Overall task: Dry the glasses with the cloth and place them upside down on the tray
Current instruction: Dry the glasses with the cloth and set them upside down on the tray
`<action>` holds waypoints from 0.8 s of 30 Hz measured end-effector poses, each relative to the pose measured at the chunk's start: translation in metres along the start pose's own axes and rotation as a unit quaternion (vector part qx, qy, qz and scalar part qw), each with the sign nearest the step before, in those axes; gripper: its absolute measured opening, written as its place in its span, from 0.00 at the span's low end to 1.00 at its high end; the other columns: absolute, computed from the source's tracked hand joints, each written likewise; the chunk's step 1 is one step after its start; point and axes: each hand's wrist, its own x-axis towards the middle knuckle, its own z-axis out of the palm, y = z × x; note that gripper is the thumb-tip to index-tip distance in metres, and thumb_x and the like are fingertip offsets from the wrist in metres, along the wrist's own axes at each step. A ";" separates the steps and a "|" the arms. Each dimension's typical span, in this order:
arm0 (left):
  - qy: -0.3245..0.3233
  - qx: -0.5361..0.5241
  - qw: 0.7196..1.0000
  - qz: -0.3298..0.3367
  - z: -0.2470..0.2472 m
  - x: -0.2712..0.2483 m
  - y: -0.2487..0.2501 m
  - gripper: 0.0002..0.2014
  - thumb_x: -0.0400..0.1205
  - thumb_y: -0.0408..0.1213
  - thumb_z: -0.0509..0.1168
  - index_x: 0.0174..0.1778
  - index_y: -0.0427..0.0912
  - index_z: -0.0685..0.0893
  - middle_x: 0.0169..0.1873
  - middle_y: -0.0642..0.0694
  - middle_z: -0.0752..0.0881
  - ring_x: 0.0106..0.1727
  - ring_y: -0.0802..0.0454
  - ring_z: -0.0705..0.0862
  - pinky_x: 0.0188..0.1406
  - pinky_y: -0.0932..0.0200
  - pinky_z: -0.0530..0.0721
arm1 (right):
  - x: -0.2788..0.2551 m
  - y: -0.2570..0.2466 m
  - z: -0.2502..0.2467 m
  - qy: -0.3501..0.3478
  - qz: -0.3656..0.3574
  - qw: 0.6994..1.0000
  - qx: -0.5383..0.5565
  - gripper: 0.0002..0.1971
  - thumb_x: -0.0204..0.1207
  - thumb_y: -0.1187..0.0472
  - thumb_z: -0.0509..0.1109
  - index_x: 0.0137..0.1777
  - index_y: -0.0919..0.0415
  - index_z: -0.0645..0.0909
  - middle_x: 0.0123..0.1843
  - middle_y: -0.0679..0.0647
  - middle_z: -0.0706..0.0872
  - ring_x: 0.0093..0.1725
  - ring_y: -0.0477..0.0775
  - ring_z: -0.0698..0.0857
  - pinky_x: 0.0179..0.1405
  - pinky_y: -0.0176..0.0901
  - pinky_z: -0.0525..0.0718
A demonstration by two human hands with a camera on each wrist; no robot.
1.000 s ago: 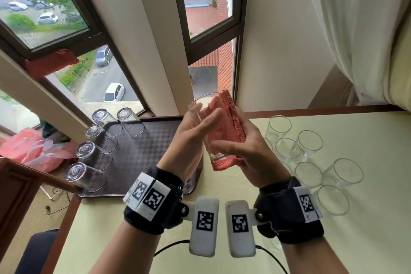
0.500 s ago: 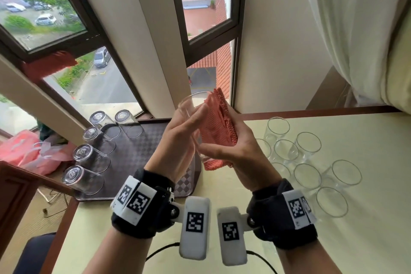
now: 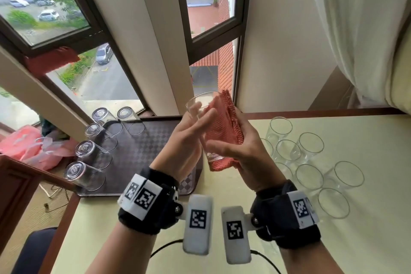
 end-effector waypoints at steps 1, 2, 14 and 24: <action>-0.020 -0.015 1.000 -0.010 -0.003 -0.002 -0.001 0.32 0.83 0.46 0.61 0.82 0.35 0.65 0.73 0.25 0.74 0.73 0.35 0.78 0.69 0.40 0.83 | 0.000 0.001 -0.002 -0.007 0.012 1.000 0.022 0.39 0.63 0.61 0.82 0.75 0.46 0.73 0.65 0.52 0.87 0.67 0.56 0.86 0.68 0.59 0.85; -0.027 -0.019 0.999 -0.022 -0.007 -0.003 -0.001 0.34 0.83 0.47 0.60 0.83 0.34 0.64 0.76 0.25 0.72 0.77 0.30 0.74 0.74 0.35 0.78 | 0.000 0.002 -0.003 -0.004 0.017 1.000 0.026 0.39 0.62 0.60 0.82 0.75 0.47 0.73 0.64 0.52 0.88 0.66 0.56 0.87 0.66 0.56 0.86; 0.006 0.003 1.000 -0.001 -0.003 -0.005 -0.004 0.28 0.86 0.43 0.58 0.81 0.34 0.68 0.70 0.30 0.80 0.70 0.37 0.82 0.64 0.46 0.86 | -0.001 0.004 0.004 -0.022 0.005 1.000 0.015 0.37 0.63 0.64 0.81 0.74 0.48 0.74 0.63 0.51 0.88 0.66 0.54 0.87 0.65 0.51 0.86; 0.031 0.024 0.999 0.034 0.001 -0.003 -0.003 0.22 0.83 0.35 0.65 0.73 0.39 0.72 0.65 0.44 0.88 0.68 0.50 0.85 0.59 0.60 0.85 | 0.001 0.009 0.004 0.013 -0.063 0.994 -0.083 0.54 0.61 0.56 0.84 0.86 0.57 0.60 0.76 0.49 0.79 0.76 0.45 0.78 0.74 0.49 0.79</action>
